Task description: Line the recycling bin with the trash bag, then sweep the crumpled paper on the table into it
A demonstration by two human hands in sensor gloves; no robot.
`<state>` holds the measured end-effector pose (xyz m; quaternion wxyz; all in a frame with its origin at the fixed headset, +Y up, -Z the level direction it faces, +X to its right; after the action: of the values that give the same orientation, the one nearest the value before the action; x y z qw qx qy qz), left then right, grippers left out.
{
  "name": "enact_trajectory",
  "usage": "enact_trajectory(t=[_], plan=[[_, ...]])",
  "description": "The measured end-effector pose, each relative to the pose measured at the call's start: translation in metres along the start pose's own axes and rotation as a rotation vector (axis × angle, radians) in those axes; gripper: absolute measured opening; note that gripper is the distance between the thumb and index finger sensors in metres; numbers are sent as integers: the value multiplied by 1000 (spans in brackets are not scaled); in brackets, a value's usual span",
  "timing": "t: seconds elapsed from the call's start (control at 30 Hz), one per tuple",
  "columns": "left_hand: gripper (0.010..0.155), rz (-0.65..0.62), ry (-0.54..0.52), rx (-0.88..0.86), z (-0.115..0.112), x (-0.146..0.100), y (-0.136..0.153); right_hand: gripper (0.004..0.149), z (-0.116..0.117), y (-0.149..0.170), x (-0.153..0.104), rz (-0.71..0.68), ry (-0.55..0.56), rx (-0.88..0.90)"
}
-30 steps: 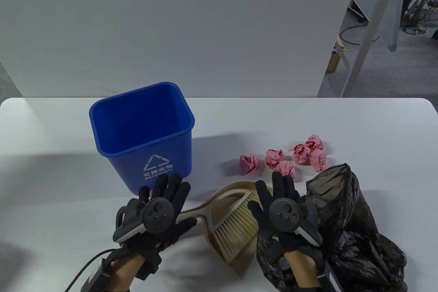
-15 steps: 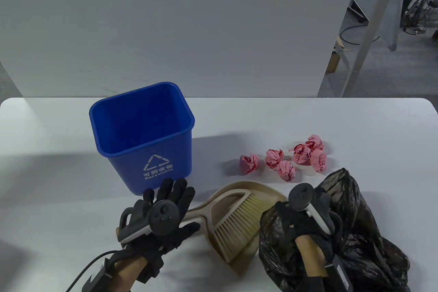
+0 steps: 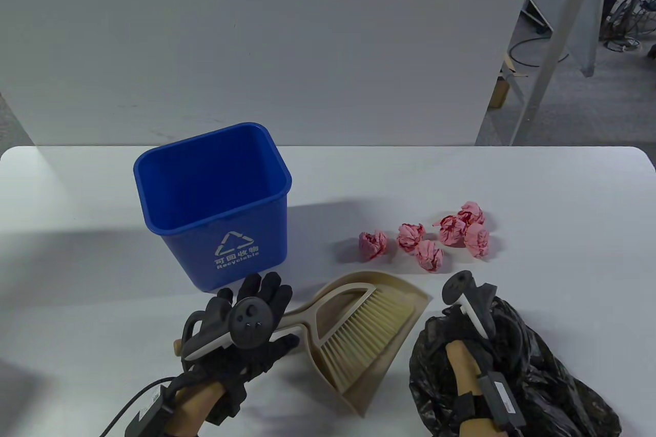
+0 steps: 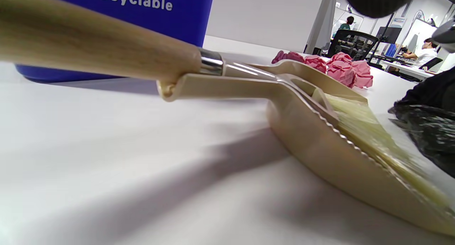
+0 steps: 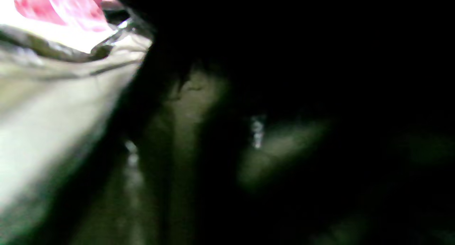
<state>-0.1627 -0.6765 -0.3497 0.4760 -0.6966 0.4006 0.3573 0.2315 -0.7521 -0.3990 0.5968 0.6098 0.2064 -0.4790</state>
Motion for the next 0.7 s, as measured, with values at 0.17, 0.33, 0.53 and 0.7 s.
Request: enact_trajectory(t=[0.17, 0.33, 0.53, 0.7], plan=[[85, -10, -41, -2, 6, -4, -2, 38, -46, -13, -29, -191, 258, 218], [87, -94, -129, -117, 25, -7, -9, 38, -83, -47, -79, -454, 488, 351], [104, -342, -211, -492, 75, -4, -45, 38, -105, -130, -145, -841, 571, 365], [118, -346, -146, -349, 75, 12, -52, 38, -100, -163, -174, -1108, 551, 459]])
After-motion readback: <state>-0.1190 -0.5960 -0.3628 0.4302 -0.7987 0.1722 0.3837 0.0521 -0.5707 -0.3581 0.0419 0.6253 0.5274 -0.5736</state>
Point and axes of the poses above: the tracker on the back of each hand, its own y axis roughly to the little-finger side, its own x axis roughly from the wrist to the fingertips, z = x × y, the point moved 3 cm from there along x, roughly from the wrist to the fingertips, and after that the axes turned 2 degrees about y, right-handed, at the moved point
